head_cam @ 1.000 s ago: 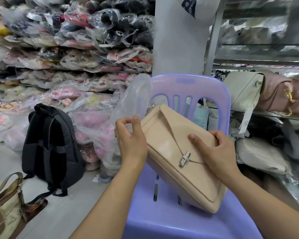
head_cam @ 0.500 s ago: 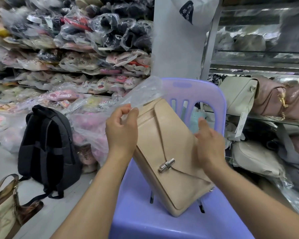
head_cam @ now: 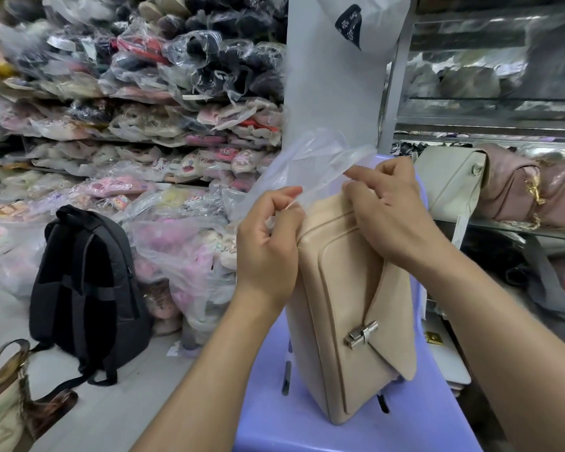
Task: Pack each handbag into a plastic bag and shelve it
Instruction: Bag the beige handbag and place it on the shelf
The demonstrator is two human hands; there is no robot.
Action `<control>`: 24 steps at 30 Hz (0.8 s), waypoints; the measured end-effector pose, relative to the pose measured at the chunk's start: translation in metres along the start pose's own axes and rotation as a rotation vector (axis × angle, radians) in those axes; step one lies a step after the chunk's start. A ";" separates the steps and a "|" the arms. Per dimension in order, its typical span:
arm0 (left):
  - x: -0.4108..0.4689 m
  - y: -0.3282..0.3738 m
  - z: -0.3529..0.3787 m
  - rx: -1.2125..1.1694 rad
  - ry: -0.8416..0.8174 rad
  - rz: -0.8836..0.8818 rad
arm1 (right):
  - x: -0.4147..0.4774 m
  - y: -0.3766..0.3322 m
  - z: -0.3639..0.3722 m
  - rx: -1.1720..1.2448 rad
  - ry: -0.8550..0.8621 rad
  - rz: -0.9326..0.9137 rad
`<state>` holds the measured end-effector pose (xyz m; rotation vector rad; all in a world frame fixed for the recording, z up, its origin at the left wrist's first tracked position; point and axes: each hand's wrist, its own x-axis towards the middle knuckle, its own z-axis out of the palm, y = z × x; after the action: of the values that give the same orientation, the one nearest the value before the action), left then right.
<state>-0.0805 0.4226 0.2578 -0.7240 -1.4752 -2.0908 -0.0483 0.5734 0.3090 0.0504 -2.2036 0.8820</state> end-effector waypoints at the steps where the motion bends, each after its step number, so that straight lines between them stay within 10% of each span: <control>1: -0.002 0.001 0.003 0.001 -0.030 0.023 | 0.002 -0.003 -0.005 -0.037 -0.002 0.025; 9: -0.011 0.007 0.016 0.090 -0.057 0.172 | 0.012 0.001 -0.034 -0.010 0.108 0.065; 24: -0.008 -0.007 0.016 -0.051 0.154 -0.028 | 0.002 0.049 -0.030 0.795 0.183 0.341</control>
<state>-0.0763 0.4409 0.2519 -0.5494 -1.3606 -2.1602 -0.0451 0.6296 0.2959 -0.0279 -1.5946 1.8288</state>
